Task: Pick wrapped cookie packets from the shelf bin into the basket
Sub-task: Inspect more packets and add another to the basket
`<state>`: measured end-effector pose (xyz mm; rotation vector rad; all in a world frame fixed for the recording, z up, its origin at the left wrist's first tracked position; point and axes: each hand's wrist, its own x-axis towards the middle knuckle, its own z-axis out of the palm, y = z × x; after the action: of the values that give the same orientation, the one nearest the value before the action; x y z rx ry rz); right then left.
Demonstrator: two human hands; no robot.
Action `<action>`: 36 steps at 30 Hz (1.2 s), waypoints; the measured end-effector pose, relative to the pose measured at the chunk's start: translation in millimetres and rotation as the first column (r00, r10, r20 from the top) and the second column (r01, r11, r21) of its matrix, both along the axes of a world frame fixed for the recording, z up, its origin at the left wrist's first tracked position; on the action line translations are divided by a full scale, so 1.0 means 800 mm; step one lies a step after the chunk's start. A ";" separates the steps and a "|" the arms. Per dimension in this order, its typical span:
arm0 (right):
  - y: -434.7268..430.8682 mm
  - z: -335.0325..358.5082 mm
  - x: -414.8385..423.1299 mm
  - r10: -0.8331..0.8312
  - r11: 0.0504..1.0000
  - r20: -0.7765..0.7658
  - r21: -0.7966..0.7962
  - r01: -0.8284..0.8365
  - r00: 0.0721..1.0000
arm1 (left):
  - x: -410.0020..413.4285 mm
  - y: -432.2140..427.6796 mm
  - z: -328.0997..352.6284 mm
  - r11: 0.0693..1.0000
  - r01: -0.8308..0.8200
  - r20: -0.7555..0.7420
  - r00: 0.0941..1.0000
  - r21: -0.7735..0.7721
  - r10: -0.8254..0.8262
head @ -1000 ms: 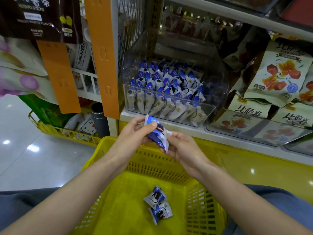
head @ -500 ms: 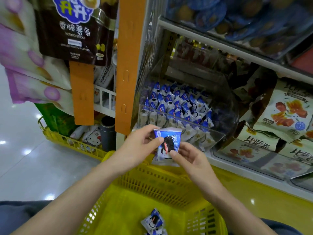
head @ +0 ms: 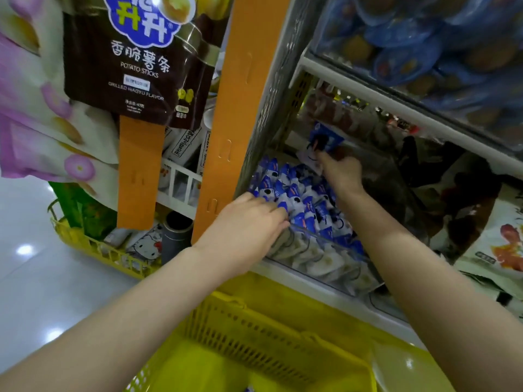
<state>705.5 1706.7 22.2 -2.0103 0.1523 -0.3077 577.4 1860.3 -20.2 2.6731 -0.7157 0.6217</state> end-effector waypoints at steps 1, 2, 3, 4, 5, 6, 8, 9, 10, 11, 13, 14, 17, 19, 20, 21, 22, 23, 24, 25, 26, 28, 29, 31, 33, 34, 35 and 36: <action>0.006 -0.003 0.018 -0.003 1.000 -0.023 -0.025 0.002 1.000 | 0.002 0.001 -0.001 1.000 0.012 0.007 1.000 -0.014 -0.012; 0.014 -0.005 0.036 -0.007 0.999 -0.043 -0.052 0.005 0.999 | 0.004 0.002 -0.002 0.999 0.024 0.009 1.000 -0.023 -0.024; 0.020 -0.007 0.050 -0.011 0.998 -0.049 -0.065 0.008 0.999 | 0.005 0.003 -0.002 0.999 0.032 0.017 0.999 -0.023 -0.032; 0.026 -0.008 0.064 -0.009 0.998 -0.047 -0.060 0.006 0.999 | 0.006 0.002 -0.004 1.000 0.026 0.040 0.999 -0.016 -0.025; 0.031 -0.012 0.077 -0.002 0.999 -0.053 -0.054 -0.001 0.999 | 0.007 0.001 -0.006 1.000 0.011 0.077 0.997 -0.020 -0.009; 0.034 -0.017 0.087 0.007 0.998 -0.081 -0.064 -0.012 0.997 | 0.008 0.000 -0.007 0.999 -0.004 0.109 0.994 -0.038 0.008; 0.037 -0.026 0.097 0.026 0.987 -0.167 -0.150 -0.051 0.986 | 0.008 -0.003 -0.009 0.997 -0.010 0.145 0.989 -0.077 0.022; 0.036 -0.029 0.101 0.034 0.973 -0.192 -0.218 -0.077 0.981 | 0.009 -0.004 -0.010 0.996 -0.003 0.159 0.987 -0.093 0.018; 0.035 -0.031 0.104 0.041 0.950 -0.201 -0.295 -0.101 0.979 | 0.009 -0.004 -0.011 0.995 0.006 0.160 0.987 -0.103 0.011; 0.033 -0.030 0.105 0.043 0.922 -0.202 -0.370 -0.117 0.979 | 0.009 -0.004 -0.011 0.994 0.011 0.156 0.988 -0.108 0.006; 0.029 -0.027 0.108 0.065 0.871 -0.216 -0.465 -0.161 0.974 | 0.009 -0.004 -0.012 0.994 0.009 0.153 0.988 -0.105 0.007; 0.028 -0.025 0.110 0.074 0.859 -0.235 -0.478 -0.182 0.969 | 0.009 -0.003 -0.011 0.994 0.006 0.151 0.988 -0.105 0.010; 0.030 -0.023 0.112 0.078 0.817 -0.278 -0.532 -0.221 0.957 | 0.010 -0.005 -0.012 0.994 -0.003 0.150 0.989 -0.109 0.019; 0.034 -0.021 0.114 0.072 0.772 -0.303 -0.587 -0.245 0.950 | 0.010 -0.005 -0.012 0.994 -0.006 0.149 0.989 -0.112 0.022; 0.034 -0.020 0.115 0.072 0.763 -0.311 -0.595 -0.253 0.948 | 0.010 -0.006 -0.012 0.994 -0.005 0.148 0.989 -0.111 0.022; 0.035 -0.019 0.117 0.072 0.761 -0.317 -0.596 -0.258 0.946 | 0.011 -0.005 -0.012 0.994 -0.005 0.149 0.989 -0.112 0.021; 0.035 -0.018 0.117 0.076 0.757 -0.318 -0.598 -0.263 0.945 | 0.011 -0.006 -0.012 0.994 -0.006 0.151 0.988 -0.112 0.023; 0.036 -0.019 0.118 0.080 0.749 -0.314 -0.607 -0.264 0.946 | 0.011 -0.006 -0.012 0.994 -0.007 0.156 0.987 -0.111 0.024; 0.037 -0.020 0.118 0.088 0.738 -0.294 -0.623 -0.261 0.952 | 0.011 -0.006 -0.013 0.994 -0.007 0.161 0.987 -0.110 0.025; 0.037 -0.024 0.118 0.105 0.737 -0.255 -0.629 -0.247 0.961 | 0.011 -0.007 -0.013 0.994 -0.007 0.164 0.986 -0.109 0.025; 0.038 -0.028 0.118 0.126 0.756 -0.201 -0.614 -0.225 0.972 | 0.010 -0.007 -0.014 0.994 -0.008 0.164 0.986 -0.107 0.026; 0.037 -0.036 0.114 0.145 0.816 -0.090 -0.553 -0.171 0.985 | 0.009 -0.007 -0.015 0.995 -0.010 0.168 0.985 -0.102 0.027; 0.035 -0.039 0.113 0.141 0.832 -0.045 -0.535 -0.144 0.989 | 0.009 -0.006 -0.016 0.995 -0.008 0.171 0.985 -0.098 0.025; 0.028 -0.040 0.112 0.124 0.855 0.006 -0.509 -0.104 0.992 | 0.009 -0.006 -0.017 0.996 -0.006 0.170 0.985 -0.087 0.021; 0.022 -0.038 0.116 0.142 0.848 -0.030 -0.512 -0.137 0.989 | 0.010 -0.006 -0.018 0.997 -0.015 0.171 0.985 -0.079 0.028; 0.022 -0.037 0.117 0.171 0.822 -0.079 -0.539 -0.186 0.982 | 0.009 -0.006 -0.018 0.997 -0.022 0.173 0.984 -0.076 0.035; 0.024 -0.037 0.118 0.191 0.789 -0.128 -0.570 -0.229 0.973 | 0.009 -0.006 -0.018 0.997 -0.030 0.172 0.984 -0.074 0.042; 0.027 -0.037 0.120 0.192 0.766 -0.155 -0.594 -0.247 0.969 | 0.009 -0.006 -0.018 0.997 -0.033 0.171 0.984 -0.076 0.046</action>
<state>801.3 1728.4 -7.2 -2.6626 -0.1581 -0.1212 584.6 1855.3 -35.0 2.5946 -0.6716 0.8819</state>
